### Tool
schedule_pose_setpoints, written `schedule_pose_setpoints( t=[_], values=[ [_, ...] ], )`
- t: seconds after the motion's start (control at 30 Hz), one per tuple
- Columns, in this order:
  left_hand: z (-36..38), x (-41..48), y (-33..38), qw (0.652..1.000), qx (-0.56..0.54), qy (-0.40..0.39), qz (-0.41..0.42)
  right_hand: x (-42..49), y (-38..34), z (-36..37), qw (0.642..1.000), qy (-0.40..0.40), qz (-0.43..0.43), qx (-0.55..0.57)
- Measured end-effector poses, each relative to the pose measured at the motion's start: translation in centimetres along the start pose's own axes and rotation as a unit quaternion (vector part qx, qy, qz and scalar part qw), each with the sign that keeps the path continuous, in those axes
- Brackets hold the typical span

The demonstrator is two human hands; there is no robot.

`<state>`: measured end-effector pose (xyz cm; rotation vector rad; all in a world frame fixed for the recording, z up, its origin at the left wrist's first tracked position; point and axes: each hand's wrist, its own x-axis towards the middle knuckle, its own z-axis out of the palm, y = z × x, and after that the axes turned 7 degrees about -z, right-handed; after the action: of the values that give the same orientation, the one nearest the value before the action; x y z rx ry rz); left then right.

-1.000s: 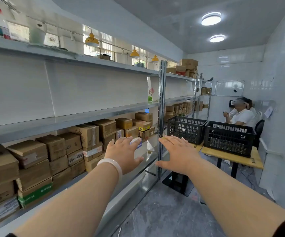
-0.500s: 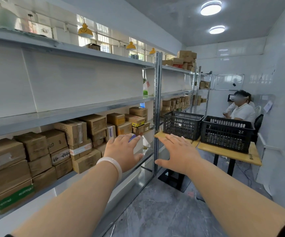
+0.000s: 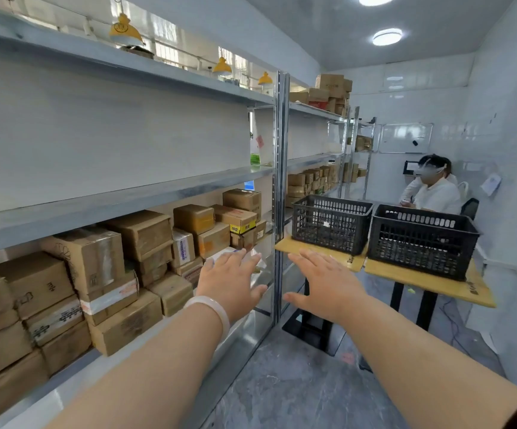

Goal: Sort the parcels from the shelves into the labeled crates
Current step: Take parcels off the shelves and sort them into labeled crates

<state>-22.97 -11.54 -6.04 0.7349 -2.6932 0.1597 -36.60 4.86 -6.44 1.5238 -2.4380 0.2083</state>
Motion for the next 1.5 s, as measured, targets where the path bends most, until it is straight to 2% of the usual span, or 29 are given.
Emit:
schedule_pose_setpoints(
  t=[0.37,0.67,0.87,1.07,1.5],
  values=[
    [7.4,19.4,-2.8,0.998,-0.042,-0.009,0.044,14.4,7.9,5.1,0.999,-0.010,0.048,-0.004],
    [14.0,32.7,-1.4,0.998,-0.067,-0.004,0.009,25.6,17.3,9.4,0.999,0.015,0.036,0.011],
    [18.5,43.1,0.7,0.996,-0.077,-0.014,-0.052,34.9,25.3,11.3,0.998,0.004,0.008,0.056],
    [21.9,52.4,1.0,0.980,-0.153,-0.025,-0.126,44.5,32.7,13.0,0.995,0.031,-0.023,0.091],
    [30.7,68.9,-4.9,0.928,-0.258,-0.043,-0.265,63.7,37.3,24.1,0.986,-0.041,-0.078,0.140]
  ],
)
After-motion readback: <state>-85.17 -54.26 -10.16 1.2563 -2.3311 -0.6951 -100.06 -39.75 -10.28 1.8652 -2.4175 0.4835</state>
